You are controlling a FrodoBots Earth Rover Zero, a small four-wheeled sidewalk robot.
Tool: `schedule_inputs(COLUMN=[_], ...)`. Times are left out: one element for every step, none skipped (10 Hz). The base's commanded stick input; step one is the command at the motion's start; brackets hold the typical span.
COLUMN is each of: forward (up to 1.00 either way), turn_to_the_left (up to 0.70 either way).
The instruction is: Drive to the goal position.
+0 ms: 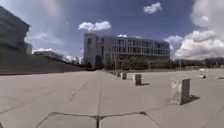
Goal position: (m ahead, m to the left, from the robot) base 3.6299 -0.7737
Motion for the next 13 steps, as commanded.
schedule_inputs(forward=[1.00, 1.00, 1.00, 1.00, 1.00, 1.00, 1.00, 1.00, 1.00, 1.00, 1.00, 1.00, 1.00], turn_to_the_left=[-0.20, -0.39, -0.40, -0.40, -0.40, -0.40, -0.40, -0.40, -0.40, -0.40, -0.40, -0.40, -0.40])
